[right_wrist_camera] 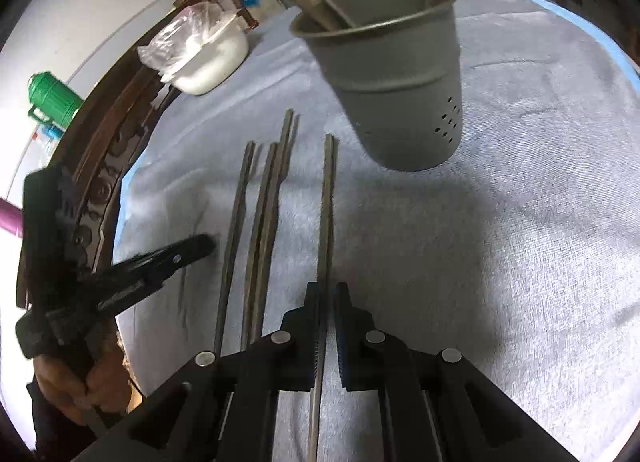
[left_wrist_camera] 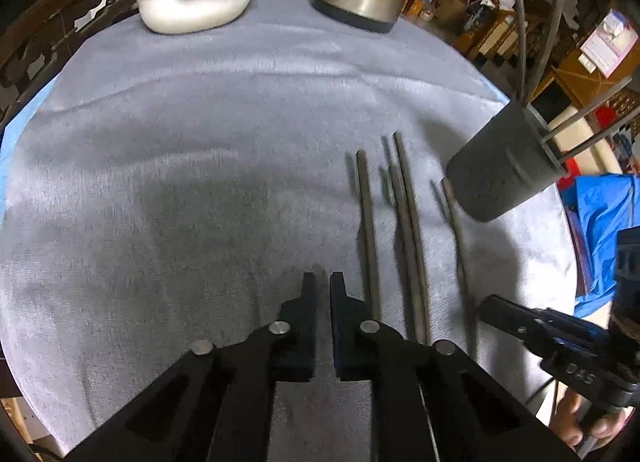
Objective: Organize utensils
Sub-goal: 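Grasp a dark chopstick with the left tool while the right tool grasps another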
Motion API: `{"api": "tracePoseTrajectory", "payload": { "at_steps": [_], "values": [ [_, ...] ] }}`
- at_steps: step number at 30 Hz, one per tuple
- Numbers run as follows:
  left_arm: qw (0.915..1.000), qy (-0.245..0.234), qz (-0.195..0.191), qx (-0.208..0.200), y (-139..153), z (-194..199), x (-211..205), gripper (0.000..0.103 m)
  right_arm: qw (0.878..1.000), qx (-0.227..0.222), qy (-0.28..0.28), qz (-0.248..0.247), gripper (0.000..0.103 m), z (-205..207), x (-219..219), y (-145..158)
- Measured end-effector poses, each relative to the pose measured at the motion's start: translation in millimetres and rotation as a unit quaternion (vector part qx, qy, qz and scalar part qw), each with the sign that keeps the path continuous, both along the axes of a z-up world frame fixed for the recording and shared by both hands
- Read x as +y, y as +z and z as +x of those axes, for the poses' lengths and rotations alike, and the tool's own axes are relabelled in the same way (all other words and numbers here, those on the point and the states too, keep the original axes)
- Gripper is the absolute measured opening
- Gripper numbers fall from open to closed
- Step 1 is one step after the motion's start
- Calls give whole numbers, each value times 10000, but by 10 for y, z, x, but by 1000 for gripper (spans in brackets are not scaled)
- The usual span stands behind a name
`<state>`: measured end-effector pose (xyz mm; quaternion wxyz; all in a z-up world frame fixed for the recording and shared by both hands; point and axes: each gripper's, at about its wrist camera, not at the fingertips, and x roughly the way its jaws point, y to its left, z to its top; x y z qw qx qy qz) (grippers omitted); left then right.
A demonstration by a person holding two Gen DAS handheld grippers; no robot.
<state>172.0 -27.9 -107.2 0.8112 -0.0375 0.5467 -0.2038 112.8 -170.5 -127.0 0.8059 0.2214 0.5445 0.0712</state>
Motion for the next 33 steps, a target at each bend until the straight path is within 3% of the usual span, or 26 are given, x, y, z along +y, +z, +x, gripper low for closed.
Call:
{"api": "tracePoseTrajectory", "payload": {
  "at_steps": [3, 9, 11, 12, 14, 25, 27, 30, 33],
  "values": [
    [9998, -38, -177, 4, 48, 23, -52, 33, 10000, -60, -29, 60, 9, 64, 6, 8],
    [9997, -169, -87, 153, -53, 63, -207, 35, 9998, -157, 54, -60, 9, 133, 95, -11],
    [9998, -136, -78, 81, -84, 75, -217, 30, 9998, -132, 78, -152, 7, 127, 106, -40],
    [9999, -146, -22, 78, -96, 80, -217, 17, 9997, -154, 74, -163, 7, 113, 101, -38],
    [9999, -65, 17, 89, -118, 105, -180, 7, 9995, -189, 104, -241, 7, 94, 112, -29],
    [9990, -87, -177, 406, -97, -132, 160, 7, 9990, 119, 397, -138, 8, -151, 123, -23],
    [9989, -37, -167, 433, -73, -102, 187, 12, 9990, 148, 413, -100, 8, -118, 119, -1],
    [9991, 59, -178, 378, -33, -7, 186, 37, 9993, 122, 332, -119, 8, -15, 85, 51],
    [9992, 63, -183, 336, -16, 120, 138, 38, 9996, 46, 149, -226, 9, 117, 54, 88]
  ]
}}
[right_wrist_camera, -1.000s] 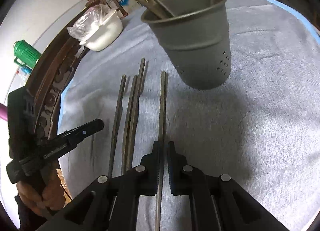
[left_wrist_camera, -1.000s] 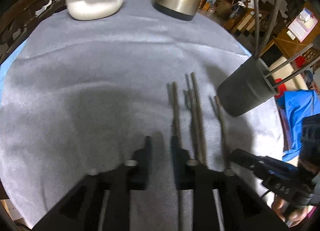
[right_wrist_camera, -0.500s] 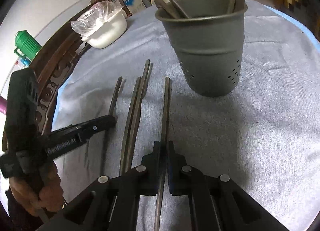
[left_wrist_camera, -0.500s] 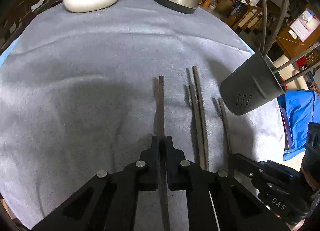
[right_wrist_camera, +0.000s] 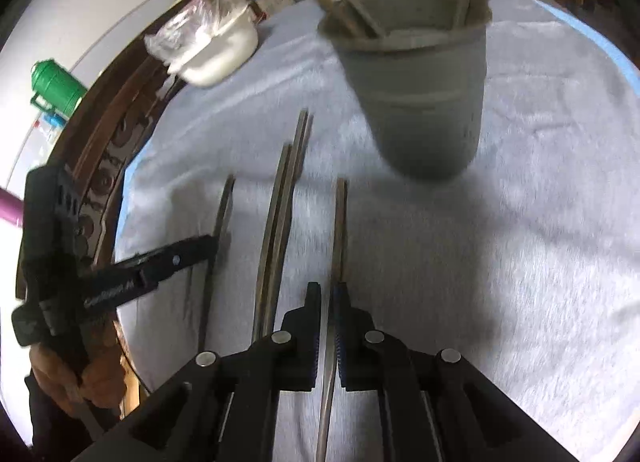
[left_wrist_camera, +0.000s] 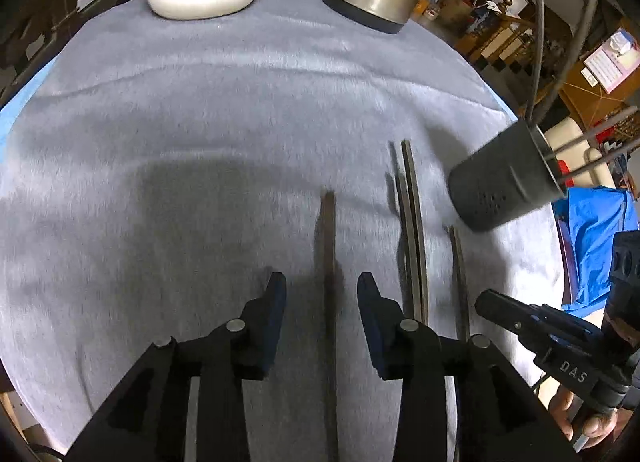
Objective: Organize utensils
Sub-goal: 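Grasp a dark chopstick with the left tool while the right tool grasps another, then raise both chopsticks and drop them into the grey holder, opening both tools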
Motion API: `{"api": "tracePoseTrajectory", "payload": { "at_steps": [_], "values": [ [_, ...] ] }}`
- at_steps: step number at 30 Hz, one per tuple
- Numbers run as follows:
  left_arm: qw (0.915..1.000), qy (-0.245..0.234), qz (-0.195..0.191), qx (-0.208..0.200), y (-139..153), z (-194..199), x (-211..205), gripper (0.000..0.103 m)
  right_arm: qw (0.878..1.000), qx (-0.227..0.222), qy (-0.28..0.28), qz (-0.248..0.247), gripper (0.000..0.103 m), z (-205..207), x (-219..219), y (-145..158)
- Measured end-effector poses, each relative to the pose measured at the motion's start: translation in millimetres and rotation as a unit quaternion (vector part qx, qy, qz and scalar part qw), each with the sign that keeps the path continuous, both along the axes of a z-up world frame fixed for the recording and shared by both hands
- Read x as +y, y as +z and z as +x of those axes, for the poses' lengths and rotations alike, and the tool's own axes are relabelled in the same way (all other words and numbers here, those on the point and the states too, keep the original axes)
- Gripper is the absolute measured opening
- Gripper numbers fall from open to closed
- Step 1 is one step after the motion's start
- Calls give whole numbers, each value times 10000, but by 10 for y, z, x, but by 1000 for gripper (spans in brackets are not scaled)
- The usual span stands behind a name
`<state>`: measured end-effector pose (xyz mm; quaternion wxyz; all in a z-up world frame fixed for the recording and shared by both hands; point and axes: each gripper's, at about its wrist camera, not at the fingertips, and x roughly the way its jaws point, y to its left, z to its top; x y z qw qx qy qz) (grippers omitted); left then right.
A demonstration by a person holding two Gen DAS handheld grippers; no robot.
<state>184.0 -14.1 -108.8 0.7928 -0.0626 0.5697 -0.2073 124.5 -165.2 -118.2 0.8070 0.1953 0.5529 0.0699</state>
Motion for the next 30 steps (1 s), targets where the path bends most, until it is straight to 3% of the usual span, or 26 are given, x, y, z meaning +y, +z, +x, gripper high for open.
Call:
{"api": "tracePoseTrajectory", "payload": {
  "at_steps": [8, 13, 17, 20, 24, 30],
  "values": [
    [9998, -67, 186, 32, -28, 156, -125, 36, 9992, 236, -27, -327, 10, 327, 76, -121],
    [9996, -79, 259, 33, -69, 236, -166, 7, 9980, 202, 91, -586, 8, 363, 163, -132],
    [9998, -46, 208, -9, -61, 233, -174, 6, 9986, 136, 145, -499, 7, 367, 131, -120],
    [9998, 42, 80, -183, 70, 153, -132, 6, 9994, -106, 129, -310, 7, 304, 52, -7],
    [9974, 91, -77, -710, 431, 1, -97, 6, 9964, -788, 257, -159, 6, 134, -57, 341],
    [9858, 190, -341, -1631, 1058, -302, -40, 6, 9840, -1759, 270, -59, 6, -121, -158, 846]
  ]
}}
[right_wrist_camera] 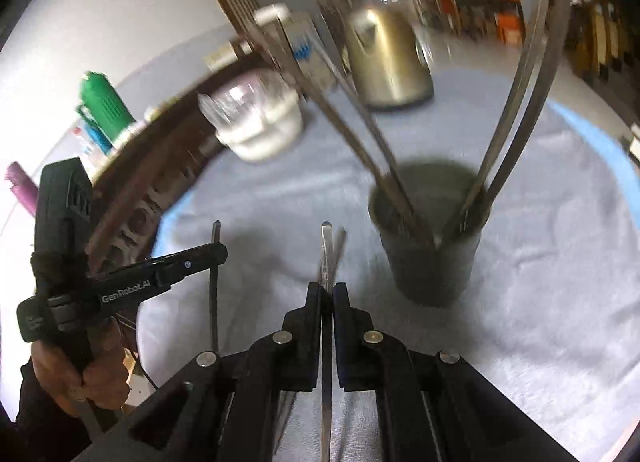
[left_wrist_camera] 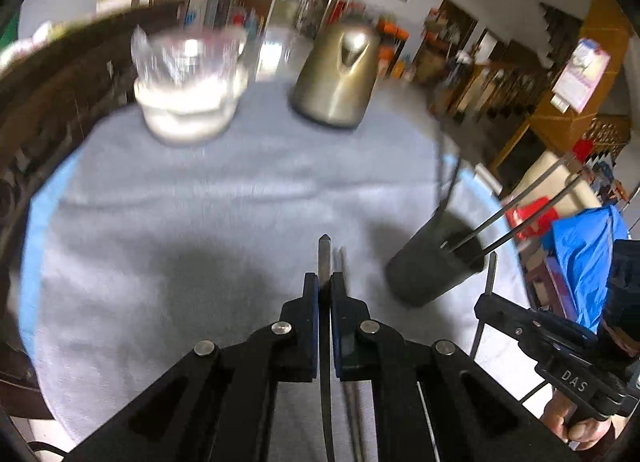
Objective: Organize utensils
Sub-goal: 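Raise both chopsticks and drop them into the grey holder, opening both tools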
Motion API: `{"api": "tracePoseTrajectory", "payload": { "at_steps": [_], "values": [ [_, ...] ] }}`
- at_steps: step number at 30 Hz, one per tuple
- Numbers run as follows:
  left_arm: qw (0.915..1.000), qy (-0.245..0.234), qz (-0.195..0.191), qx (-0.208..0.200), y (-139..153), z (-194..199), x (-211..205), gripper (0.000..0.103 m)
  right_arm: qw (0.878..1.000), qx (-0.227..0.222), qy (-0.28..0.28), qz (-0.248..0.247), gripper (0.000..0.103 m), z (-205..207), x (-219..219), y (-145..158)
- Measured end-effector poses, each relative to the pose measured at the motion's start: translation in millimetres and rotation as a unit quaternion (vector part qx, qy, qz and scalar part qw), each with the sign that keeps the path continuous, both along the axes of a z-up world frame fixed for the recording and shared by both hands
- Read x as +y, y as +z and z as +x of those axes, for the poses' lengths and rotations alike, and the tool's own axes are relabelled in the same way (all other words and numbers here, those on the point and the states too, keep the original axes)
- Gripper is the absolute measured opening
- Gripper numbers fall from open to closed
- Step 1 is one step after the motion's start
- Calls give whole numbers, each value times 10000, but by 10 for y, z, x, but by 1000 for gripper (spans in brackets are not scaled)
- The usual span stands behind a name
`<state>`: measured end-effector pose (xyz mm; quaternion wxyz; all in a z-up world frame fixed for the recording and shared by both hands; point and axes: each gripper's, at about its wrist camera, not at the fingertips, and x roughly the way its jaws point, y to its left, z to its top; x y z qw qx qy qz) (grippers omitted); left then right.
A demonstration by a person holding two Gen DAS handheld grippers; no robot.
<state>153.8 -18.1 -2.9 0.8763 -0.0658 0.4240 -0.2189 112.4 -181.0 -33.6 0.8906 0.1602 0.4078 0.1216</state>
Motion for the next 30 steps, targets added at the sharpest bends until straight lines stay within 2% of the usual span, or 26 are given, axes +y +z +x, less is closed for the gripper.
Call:
{"api": "tracePoseTrajectory", "payload": {
  "at_steps": [6, 13, 20, 26, 28, 30],
  "values": [
    [9968, 91, -292, -732, 526, -273, 52, 6, 9961, -874, -136, 58, 6, -269, -144, 452],
    [9879, 230, -677, -1378, 928, -379, -17, 6, 9849, -1681, -422, -41, 6, -453, -235, 931],
    [9697, 504, -982, -2178, 1300, -348, -209, 6, 9649, -2481, -850, -126, 6, -540, -413, 1403],
    [9448, 775, -1140, -2971, 1483, -208, -450, 6, 9386, -3134, -1387, -402, 6, -504, -481, 1666],
    [9418, 824, -1074, -3076, 1478, -141, -559, 6, 9322, -3250, -1507, -519, 6, -474, -468, 1689],
    [9425, 818, -1110, -3043, 1433, -77, -635, 6, 9279, -3293, -1616, -671, 6, -410, -451, 1668]
  ]
}}
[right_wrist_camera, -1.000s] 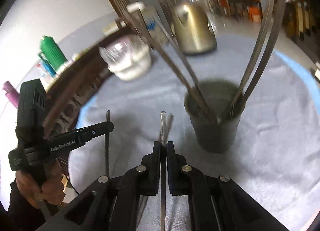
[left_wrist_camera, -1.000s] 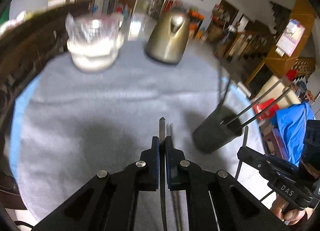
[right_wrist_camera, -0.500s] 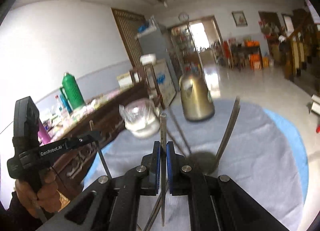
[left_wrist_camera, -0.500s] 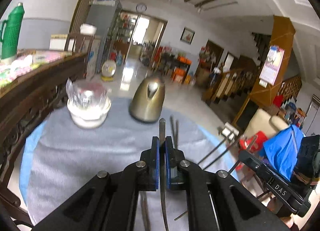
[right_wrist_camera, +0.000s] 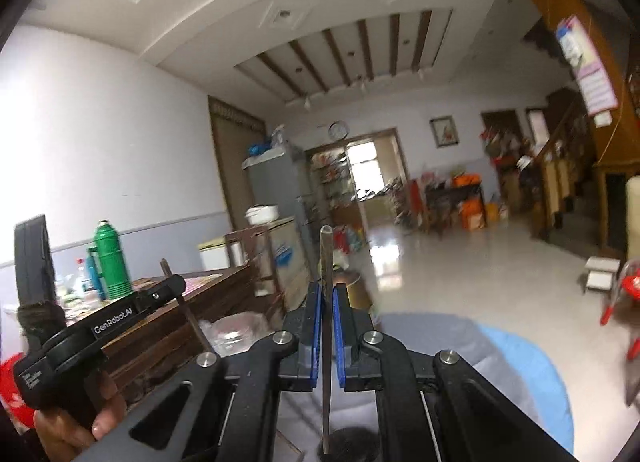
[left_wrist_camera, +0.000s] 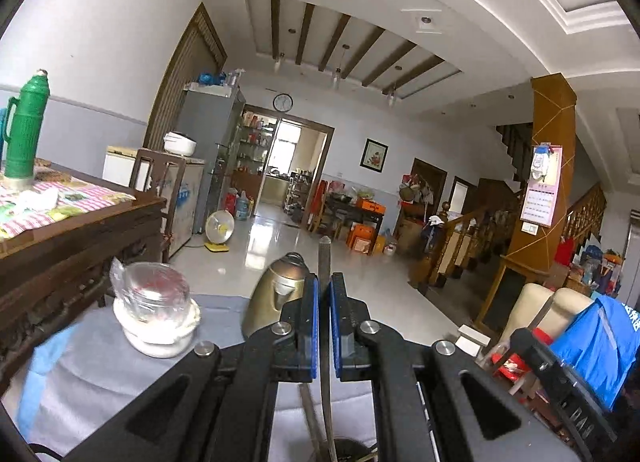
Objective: Organize utensils
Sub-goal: 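Raise both chopsticks and drop them into the grey holder, opening both tools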
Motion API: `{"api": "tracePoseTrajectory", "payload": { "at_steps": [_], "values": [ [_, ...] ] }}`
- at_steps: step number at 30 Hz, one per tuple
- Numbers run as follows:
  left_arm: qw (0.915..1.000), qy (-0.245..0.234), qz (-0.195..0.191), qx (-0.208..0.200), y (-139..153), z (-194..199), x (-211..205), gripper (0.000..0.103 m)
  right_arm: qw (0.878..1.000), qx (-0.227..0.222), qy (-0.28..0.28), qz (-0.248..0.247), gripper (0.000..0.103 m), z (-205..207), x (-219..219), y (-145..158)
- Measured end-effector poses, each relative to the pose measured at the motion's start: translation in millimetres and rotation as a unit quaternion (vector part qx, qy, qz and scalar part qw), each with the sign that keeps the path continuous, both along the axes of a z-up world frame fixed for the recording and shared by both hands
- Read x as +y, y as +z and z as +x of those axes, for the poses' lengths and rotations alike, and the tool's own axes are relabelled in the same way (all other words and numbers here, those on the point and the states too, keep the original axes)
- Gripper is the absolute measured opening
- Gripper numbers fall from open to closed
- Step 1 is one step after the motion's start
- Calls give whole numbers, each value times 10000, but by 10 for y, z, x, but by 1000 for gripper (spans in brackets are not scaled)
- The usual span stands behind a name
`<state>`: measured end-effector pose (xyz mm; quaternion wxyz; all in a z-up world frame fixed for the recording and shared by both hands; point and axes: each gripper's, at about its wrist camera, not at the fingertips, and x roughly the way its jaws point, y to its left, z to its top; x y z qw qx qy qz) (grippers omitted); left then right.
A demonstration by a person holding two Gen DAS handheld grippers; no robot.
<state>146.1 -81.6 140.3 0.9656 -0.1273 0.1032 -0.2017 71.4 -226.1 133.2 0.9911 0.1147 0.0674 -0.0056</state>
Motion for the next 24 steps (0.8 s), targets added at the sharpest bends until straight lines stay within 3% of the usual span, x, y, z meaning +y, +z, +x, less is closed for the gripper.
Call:
{"api": "tracePoseTrajectory", "payload": {
  "at_steps": [5, 12, 21, 24],
  "values": [
    [9998, 86, 167, 65, -194, 106, -235, 6, 9996, 170, -110, -188, 6, 152, 59, -174],
    [9979, 71, 561, 325, -550, 173, -463, 6, 9974, 726, -10, 34, 6, 278, -31, -473],
    [9942, -78, 991, 413, -690, -21, -562, 6, 9918, 1198, 247, 356, 7, 211, -155, -710],
    [9926, -77, 1118, 465, -705, -68, -543, 15, 9891, 1357, 313, 472, 8, 204, -186, -788]
  ]
}}
